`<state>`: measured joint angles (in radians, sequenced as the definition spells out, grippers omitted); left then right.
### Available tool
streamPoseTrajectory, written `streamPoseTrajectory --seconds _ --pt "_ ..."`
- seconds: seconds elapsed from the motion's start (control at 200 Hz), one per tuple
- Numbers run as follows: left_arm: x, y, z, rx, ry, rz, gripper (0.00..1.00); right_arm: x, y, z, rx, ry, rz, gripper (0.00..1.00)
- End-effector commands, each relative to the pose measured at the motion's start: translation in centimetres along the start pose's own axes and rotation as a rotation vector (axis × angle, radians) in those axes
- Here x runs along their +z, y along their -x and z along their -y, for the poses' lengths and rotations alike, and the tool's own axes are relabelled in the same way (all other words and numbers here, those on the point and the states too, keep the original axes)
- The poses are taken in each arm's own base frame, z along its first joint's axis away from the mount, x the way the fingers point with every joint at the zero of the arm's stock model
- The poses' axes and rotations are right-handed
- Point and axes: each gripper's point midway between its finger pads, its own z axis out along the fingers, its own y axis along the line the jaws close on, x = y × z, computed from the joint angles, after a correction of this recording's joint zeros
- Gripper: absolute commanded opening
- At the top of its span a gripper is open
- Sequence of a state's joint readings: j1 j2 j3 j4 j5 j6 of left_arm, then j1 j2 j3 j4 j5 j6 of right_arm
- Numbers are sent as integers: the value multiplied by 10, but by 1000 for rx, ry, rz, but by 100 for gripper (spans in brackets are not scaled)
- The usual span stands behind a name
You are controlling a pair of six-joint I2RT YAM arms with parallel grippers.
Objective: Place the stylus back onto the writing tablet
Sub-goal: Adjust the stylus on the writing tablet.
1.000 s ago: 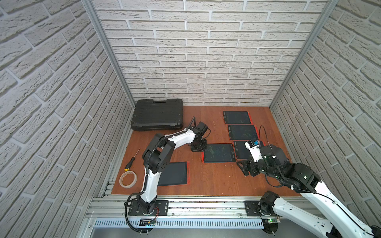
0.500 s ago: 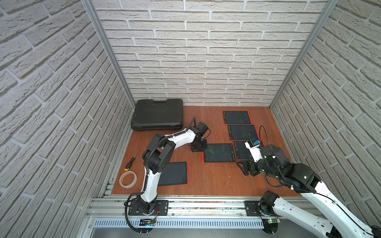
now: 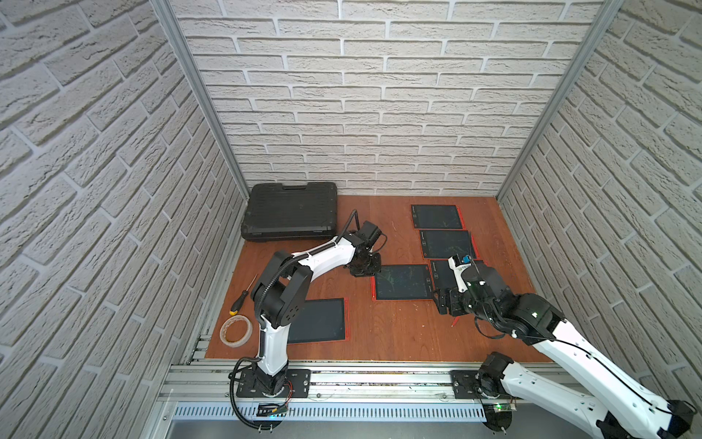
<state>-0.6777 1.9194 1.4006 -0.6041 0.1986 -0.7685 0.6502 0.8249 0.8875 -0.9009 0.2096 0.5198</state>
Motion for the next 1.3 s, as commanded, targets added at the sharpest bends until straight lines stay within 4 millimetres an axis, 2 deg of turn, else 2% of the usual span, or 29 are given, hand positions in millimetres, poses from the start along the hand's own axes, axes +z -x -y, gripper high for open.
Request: streamPoseTrajectory --seconds 0.0,0.18,0.36,0.455,0.625,0.94,1.295 --pt "-10 -2 -7 14 4 25 19 20 6 -2 93 -32 6 89" --pt "-19 -5 -15 17 -8 53 41 61 -12 -1 151 -98 -86 95" --pt "-16 -14 -17 -16 -49 52 61 98 -25 -1 196 -130 -153 100" --pt "-15 -15 -17 -25 -62 62 70 116 -33 3 242 -128 -188 99" --pt "-18 -13 -13 -43 -103 105 98 141 -40 2 297 -65 -199 99" --pt "-11 -12 -12 -68 -108 143 98 167 -49 19 350 -63 -217 99" --pt "-16 -9 -22 -122 -13 167 98 186 -51 20 378 -37 -223 99"
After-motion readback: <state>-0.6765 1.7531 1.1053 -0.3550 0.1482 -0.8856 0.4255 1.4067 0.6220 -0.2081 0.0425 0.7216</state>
